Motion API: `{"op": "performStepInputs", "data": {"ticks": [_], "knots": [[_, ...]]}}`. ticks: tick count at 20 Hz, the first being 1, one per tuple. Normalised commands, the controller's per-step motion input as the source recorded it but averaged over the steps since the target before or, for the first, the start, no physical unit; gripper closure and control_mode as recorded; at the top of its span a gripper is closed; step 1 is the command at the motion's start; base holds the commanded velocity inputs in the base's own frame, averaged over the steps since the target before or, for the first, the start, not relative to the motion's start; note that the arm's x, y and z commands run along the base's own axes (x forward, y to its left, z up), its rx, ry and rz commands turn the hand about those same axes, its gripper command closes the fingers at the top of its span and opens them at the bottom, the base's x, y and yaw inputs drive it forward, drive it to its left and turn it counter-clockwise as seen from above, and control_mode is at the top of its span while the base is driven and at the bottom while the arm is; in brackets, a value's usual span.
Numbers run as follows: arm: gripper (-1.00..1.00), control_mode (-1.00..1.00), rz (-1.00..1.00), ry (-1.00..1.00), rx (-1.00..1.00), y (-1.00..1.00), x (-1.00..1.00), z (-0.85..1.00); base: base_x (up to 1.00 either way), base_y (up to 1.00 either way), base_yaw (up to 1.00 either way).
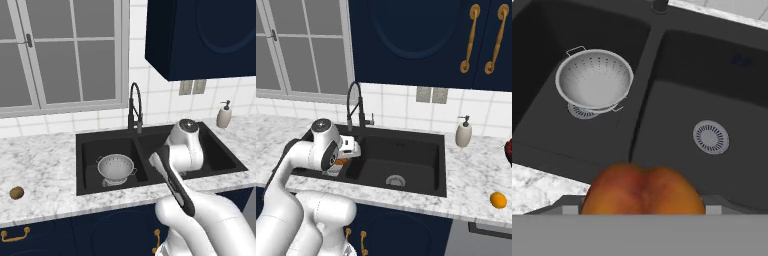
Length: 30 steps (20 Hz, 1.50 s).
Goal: Put the colander in the sink, put the peach, kiwi, orange in the colander, and turn on the sink faucet and pour water over the colander.
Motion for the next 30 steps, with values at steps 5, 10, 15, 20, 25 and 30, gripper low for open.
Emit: {"op": "performStepInputs", "data": {"ticks": [5, 10, 15, 20, 25, 30], "knots": [[1.0, -1.0, -0.03, -0.01, 0.0, 1.0, 0.02, 0.03, 0.0, 0.0, 0.0], [1.0, -1.0, -0.18, -0.01, 0.0, 0.98, 0.27, 0.01, 0.0, 0.0, 0.0], [1.0, -1.0, -0.2, 0.03, 0.0, 0.81, 0.65, 0.0, 0.0, 0.0, 0.0], [1.0, -1.0, -0.16, 0.28, 0.01, 0.4, 0.84, 0.0, 0.0, 0.0, 0.0], [1.0, -1.0, -0.04, 0.33, 0.04, 0.11, 0.83, 0.0, 0.0, 0.0, 0.0], [1.0, -1.0, 0.0, 0.08, -0.03, 0.25, 0.4, -0.16, 0.0, 0.0, 0.0]]}}
